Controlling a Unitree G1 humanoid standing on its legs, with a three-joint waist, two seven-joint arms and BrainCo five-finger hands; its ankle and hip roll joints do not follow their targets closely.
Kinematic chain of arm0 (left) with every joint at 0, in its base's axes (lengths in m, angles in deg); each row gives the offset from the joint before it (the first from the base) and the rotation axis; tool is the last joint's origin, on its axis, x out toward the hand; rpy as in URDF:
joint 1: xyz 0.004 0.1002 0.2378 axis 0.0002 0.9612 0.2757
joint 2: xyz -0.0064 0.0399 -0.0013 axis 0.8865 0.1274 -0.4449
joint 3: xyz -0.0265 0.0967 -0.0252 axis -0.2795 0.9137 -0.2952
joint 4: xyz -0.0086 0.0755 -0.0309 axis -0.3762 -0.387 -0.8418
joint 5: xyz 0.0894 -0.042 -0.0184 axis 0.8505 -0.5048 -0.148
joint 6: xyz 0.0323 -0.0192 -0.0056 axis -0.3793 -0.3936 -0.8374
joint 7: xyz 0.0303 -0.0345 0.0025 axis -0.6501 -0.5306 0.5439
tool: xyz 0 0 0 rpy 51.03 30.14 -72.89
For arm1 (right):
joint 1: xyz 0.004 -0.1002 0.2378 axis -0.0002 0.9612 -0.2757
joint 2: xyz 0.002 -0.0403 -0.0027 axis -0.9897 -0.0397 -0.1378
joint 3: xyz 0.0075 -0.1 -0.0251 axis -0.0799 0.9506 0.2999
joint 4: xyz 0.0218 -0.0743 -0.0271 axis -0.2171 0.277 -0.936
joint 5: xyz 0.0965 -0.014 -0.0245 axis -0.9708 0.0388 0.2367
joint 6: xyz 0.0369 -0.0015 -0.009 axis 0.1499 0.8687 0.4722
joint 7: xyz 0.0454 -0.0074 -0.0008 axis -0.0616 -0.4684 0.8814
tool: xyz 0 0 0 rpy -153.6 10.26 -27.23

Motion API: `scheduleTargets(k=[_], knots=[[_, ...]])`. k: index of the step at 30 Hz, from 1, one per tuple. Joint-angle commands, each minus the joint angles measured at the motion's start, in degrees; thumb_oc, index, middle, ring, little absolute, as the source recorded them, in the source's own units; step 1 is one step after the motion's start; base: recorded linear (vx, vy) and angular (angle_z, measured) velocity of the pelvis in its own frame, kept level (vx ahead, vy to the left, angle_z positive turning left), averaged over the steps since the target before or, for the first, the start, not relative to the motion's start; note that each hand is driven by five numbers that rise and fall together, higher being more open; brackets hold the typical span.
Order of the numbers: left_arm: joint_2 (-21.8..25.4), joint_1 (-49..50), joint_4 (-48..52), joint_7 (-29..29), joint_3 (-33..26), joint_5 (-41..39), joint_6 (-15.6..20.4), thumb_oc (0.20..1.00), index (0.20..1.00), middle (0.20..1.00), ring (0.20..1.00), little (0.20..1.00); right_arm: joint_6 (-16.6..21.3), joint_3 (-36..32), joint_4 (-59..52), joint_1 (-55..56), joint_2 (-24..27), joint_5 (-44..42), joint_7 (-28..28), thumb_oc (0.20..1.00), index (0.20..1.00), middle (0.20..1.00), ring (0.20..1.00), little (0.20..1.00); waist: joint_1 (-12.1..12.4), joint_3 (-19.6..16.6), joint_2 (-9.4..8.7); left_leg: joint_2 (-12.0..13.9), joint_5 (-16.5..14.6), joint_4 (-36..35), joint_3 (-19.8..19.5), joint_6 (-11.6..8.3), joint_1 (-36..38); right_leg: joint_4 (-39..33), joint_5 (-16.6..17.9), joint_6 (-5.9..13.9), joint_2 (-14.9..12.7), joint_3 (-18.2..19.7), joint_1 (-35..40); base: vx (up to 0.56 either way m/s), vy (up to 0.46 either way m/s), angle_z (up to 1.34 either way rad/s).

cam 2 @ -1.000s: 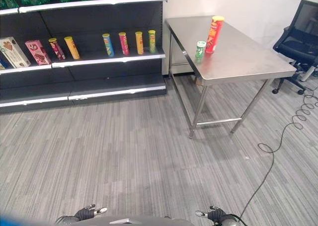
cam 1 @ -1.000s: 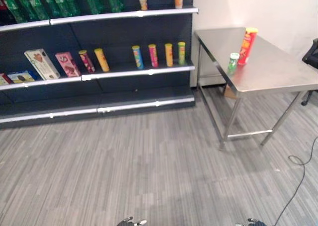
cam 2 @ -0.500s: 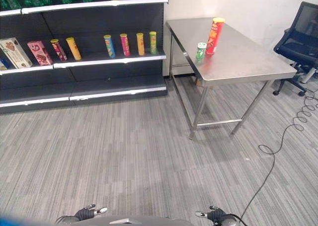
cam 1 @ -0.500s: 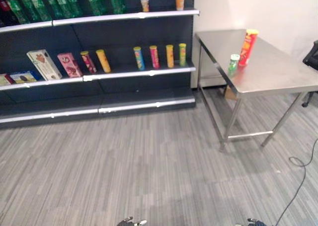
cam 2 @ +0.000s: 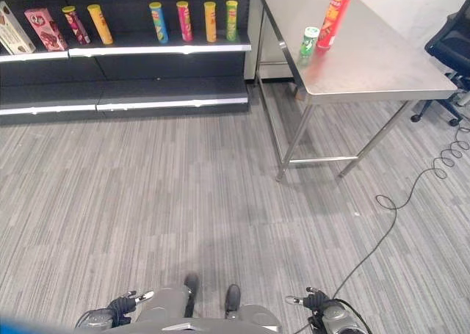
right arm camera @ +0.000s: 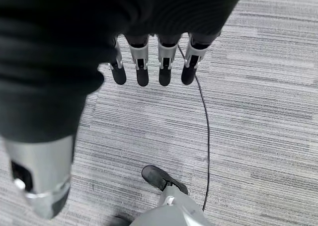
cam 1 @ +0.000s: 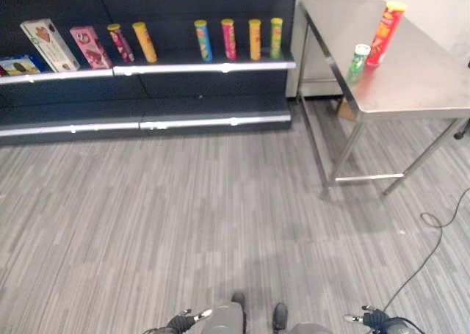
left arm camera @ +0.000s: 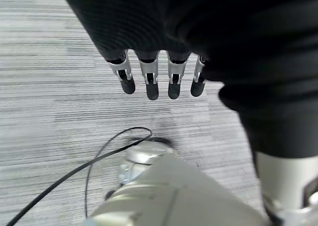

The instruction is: Put the goods on the table back onto the shelves and tidy them up.

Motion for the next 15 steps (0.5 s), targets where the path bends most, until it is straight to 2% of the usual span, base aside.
scheduleTargets(k=[1, 2, 4, 6, 8, 9, 10, 11, 12, 14, 15], knots=[[2.16, 0.7, 2.47, 0.56, 0.54, -0.54, 0.93, 1.0, 1.0, 1.0, 1.0, 1.0, 1.68, 1.32, -1.84, 0.68, 1.26, -2.83, 0.74, 1.0, 1.0, 1.0, 1.0, 1.0, 1.27, -2.3, -0.81, -1.23, 4.26, 5.62, 0.88, 3.86, -6.33, 2.68, -13.26, 6.7, -0.85, 3.41, 7.72, 0.4, 0.121, -0.26], [2.09, 1.37, 1.77, 0.23, -0.37, -0.38, 0.81, 1.0, 1.0, 1.0, 1.0, 1.0, 1.72, 1.44, -1.55, 0.64, 0.81, -2.45, 0.46, 1.0, 1.0, 1.0, 1.0, 1.0, 1.56, -3.53, -0.51, -0.7, 4.6, 2.82, 0.7, 4.22, -4.54, 2.64, -14.07, 6.99, -0.52, 4.46, 8.65, 0.43, 0.16, -0.39], [2.11, 2.01, 1.7, 0.35, -0.81, -0.32, 0.89, 1.0, 1.0, 1.0, 1.0, 1.0, 1.7, 1.44, -1.44, 1.01, 0.24, -1.65, 0.38, 1.0, 1.0, 1.0, 1.0, 1.0, 1.81, -4.74, -0.62, -1.15, 6.36, 3.99, 0.94, 4.89, -4.38, 3.43, -14.89, 7.81, -1.41, 5.43, 10.18, 0.47, 0.233, -0.45], [2.29, 2.16, 1.94, 0.38, -1.12, -0.23, 0.98, 1.0, 1.0, 1.0, 1.0, 1.0, 1.49, 1.26, -1.29, 0.83, -0.09, -1.26, 0.26, 1.0, 1.0, 1.0, 1.0, 1.0, 2.05, -5.33, -0.91, -1.36, 5.79, 4.88, 1.71, 5.44, -3.94, 4.94, -15.08, 8.49, -2.54, 5.75, 9.97, 0.28, 0.155, -0.8], [2.71, 2.26, 1.93, 0.37, -1.3, 0.09, 1.06, 1.0, 1.0, 1.0, 1.0, 1.0, 1.6, 1.08, -1.1, 0.79, -0.55, -0.86, -0.06, 1.0, 1.0, 1.0, 1.0, 1.0, 2.3, -6.47, -1.5, -1.87, 4.36, 5.78, 2.76, 6.59, -2.88, 9.06, -14.29, 10.21, -4.1, 5.65, 8.9, 0.26, 0.126, -0.76], [2.71, 2.26, 1.93, 0.37, -1.3, 0.09, 1.06, 1.0, 1.0, 1.0, 1.0, 1.0, 1.6, 1.08, -1.1, 0.79, -0.55, -0.86, -0.06, 1.0, 1.0, 1.0, 1.0, 1.0, 2.3, -6.48, -1.5, -1.87, 4.36, 5.79, 2.76, 6.59, -2.88, 9.06, -14.29, 10.21, -4.1, 5.65, 8.9, 0.52, 0.366, -0.36], [4.0, 1.24, 3.86, -0.15, -0.38, 0.64, 0.97, 1.0, 1.0, 1.0, 1.0, 1.0, 1.4, 0.84, -1.26, -0.19, -0.54, -0.84, -0.63, 1.0, 1.0, 1.0, 1.0, 1.0, 1.99, -6.99, -1.64, -3.34, 0.01, 6.78, 5.33, 9.67, 0.99, 24.81, -7.0, 14.24, -6.96, 4.33, 2.97, 0.39, 0.297, -0.3], [3.99, 1.24, 3.86, -0.15, -0.38, 0.64, 0.97, 1.0, 1.0, 1.0, 1.0, 1.0, 1.4, 0.84, -1.26, -0.19, -0.52, -0.84, -0.63, 1.0, 1.0, 1.0, 1.0, 1.0, 2.0, -7.08, -1.56, -3.26, 0.04, 6.79, 5.31, 9.65, 0.86, 24.76, -6.92, 14.23, -6.87, 4.34, 2.86, 0.47, 0.387, -0.41], [4.36, 0.94, 4.12, -0.03, 0.17, 1.16, 0.96, 1.0, 1.0, 1.0, 1.0, 1.0, 1.39, 0.22, -1.31, -0.64, -0.48, -1.39, -0.46, 1.0, 1.0, 1.0, 1.0, 1.0, 1.71, -6.66, -1.37, -3.73, -1.21, 7.26, 6.06, 10.6, 2.1, 30.57, -2.55, 15.27, -8.01, 3.02, 0.92, 0.15, 0.167, -0.57], [4.85, 0.44, 4.39, 0.11, 0.87, 1.76, 0.86, 1.0, 1.0, 1.0, 1.0, 1.0, 1.38, -0.58, -1.76, -0.85, -0.65, -2.15, -0.23, 1.0, 1.0, 1.0, 1.0, 1.0, 0.63, -5.83, -0.21, -3.91, -2.73, 7.0, 6.32, 11.99, 5.62, 39.76, 3.07, 15.21, -9.76, 0.69, -3.12, 0.23, 0.244, -0.15], [5.19, 0.37, 4.29, 0.04, 1.09, 2.49, 0.76, 1.0, 1.0, 1.0, 1.0, 1.0, 1.39, -0.98, -1.76, -0.61, -0.79, -2.33, -0.12, 1.0, 1.0, 1.0, 1.0, 1.0, 0.12, -5.7, 0.45, -3.9, -3.39, 6.44, 6.39, 12.41, 7.33, 42.95, 4.37, 14.97, -10.66, -0.43, -4.36, 0.29, 0.243, 0.12]])
